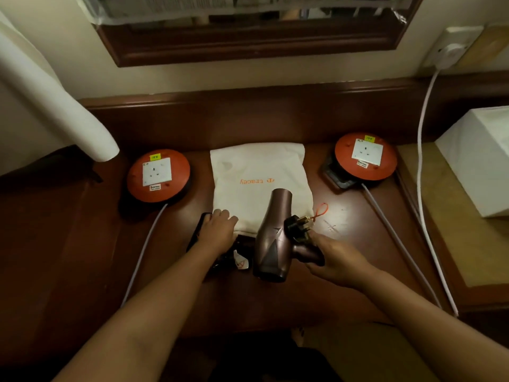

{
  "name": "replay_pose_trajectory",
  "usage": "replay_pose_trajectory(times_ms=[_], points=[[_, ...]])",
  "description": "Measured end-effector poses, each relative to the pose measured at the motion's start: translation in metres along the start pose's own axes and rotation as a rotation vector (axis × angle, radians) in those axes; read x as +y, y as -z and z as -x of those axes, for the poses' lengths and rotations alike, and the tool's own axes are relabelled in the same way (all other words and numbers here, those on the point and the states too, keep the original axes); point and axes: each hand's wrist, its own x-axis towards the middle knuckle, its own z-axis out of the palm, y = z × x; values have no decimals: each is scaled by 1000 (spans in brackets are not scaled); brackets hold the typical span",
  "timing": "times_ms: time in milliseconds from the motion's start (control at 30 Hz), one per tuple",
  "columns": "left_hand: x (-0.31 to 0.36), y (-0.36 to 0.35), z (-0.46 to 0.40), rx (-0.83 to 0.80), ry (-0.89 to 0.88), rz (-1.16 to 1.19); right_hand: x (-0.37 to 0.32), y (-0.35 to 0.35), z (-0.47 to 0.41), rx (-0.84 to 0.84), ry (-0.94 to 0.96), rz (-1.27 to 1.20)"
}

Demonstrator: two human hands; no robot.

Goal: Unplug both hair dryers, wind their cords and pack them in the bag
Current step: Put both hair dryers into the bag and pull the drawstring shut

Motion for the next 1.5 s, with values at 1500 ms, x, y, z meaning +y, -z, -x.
replay_pose_trajectory(times_ms=[1500], points=[[-22,42,14,294,190,998,-57,-21,-18,-63,294,86]])
